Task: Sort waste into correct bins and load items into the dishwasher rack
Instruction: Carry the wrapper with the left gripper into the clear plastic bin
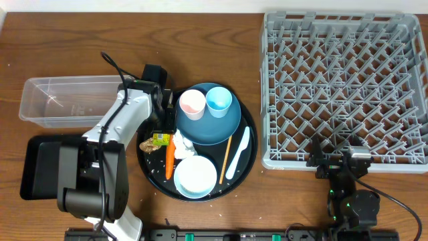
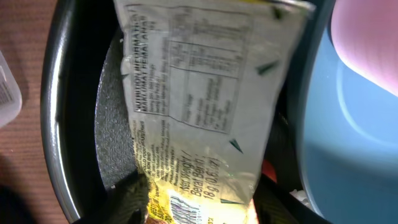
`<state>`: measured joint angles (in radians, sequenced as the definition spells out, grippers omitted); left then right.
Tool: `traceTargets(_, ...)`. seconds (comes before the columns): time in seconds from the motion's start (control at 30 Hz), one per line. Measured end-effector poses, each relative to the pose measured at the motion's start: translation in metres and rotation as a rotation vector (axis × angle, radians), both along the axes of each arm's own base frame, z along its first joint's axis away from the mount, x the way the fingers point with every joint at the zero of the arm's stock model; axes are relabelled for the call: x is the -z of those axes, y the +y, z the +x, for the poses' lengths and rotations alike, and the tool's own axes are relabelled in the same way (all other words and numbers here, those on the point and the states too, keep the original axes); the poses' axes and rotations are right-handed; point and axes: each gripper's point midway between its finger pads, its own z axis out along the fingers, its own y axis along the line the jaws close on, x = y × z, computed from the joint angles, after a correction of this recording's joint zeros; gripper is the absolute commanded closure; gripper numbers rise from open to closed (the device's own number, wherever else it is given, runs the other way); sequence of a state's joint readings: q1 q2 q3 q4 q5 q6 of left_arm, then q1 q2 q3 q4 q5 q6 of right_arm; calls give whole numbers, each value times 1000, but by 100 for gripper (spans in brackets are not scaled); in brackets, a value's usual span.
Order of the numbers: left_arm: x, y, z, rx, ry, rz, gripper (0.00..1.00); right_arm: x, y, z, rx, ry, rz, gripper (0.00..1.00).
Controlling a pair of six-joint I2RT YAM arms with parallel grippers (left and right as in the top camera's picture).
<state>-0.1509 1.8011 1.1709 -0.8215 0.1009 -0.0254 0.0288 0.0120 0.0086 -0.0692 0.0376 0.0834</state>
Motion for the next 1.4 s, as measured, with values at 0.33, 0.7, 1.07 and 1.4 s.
traceTargets(0.33,12,1,-2,-4,-13,0,94,0,0,0,0,0,0,1)
traceTargets(0.7,-35,1,6,1,-89,-10,94,0,0,0,0,0,0,1)
traceTargets(1.07,-181,65,45,-308,-596,43,94,0,0,0,0,0,0,1)
traceTargets(1.4,-157,223,37,-908,-591,110,94,0,0,0,0,0,0,1)
